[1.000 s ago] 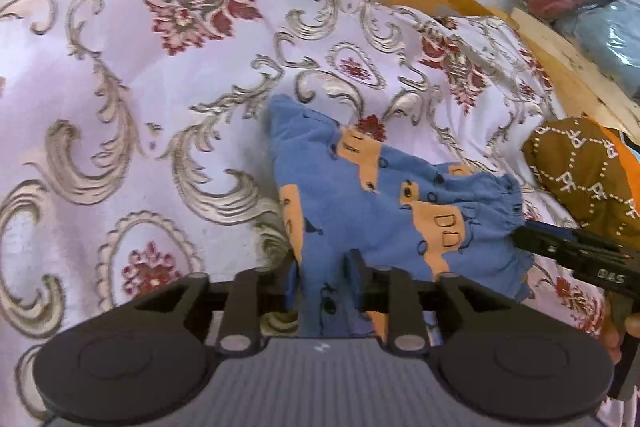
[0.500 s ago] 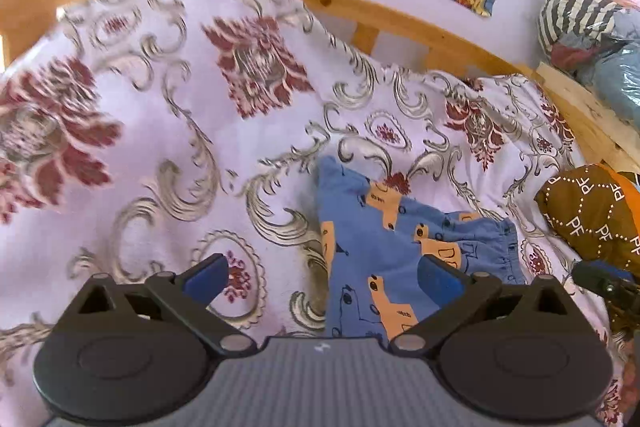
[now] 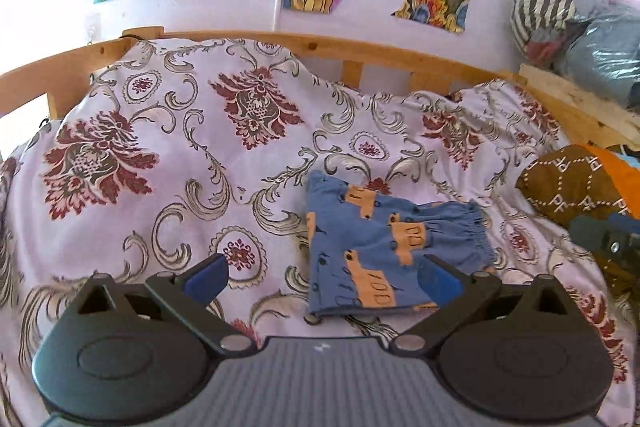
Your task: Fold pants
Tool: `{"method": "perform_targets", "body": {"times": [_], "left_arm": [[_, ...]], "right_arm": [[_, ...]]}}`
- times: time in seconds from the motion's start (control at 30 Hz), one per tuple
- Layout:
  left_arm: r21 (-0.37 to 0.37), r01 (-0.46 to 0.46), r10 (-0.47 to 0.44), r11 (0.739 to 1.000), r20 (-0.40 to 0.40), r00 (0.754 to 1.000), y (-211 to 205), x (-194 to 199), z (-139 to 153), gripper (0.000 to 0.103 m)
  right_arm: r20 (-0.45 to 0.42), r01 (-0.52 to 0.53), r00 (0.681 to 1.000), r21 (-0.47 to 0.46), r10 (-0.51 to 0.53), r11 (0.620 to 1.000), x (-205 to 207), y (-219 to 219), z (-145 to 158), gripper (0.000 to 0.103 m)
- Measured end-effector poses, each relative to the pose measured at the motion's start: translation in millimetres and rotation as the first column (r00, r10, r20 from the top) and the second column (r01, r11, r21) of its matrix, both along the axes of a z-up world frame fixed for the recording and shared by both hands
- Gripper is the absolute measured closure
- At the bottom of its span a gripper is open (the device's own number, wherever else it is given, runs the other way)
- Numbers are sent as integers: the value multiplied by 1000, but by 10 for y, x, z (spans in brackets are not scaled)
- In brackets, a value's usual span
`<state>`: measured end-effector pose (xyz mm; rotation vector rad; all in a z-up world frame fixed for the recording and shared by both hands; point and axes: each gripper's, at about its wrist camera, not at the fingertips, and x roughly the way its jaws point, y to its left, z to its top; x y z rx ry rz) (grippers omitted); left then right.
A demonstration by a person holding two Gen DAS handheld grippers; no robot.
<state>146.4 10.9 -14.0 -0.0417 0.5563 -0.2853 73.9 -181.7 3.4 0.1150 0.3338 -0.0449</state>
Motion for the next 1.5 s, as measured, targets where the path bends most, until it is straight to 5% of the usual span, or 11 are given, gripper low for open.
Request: {"method": "perform_targets", "body": {"times": [0.63, 1.5], "left_arm": [[39, -30, 30, 999, 8, 1000, 50, -752, 31, 0], [136, -96, 108, 986, -82, 991, 107, -880, -156, 0]], "right_arm": [[8, 18, 1000, -4, -18, 1000, -716, 113, -84, 1], [-60, 54, 997, -2, -54, 999, -880, 135, -368, 1]]}}
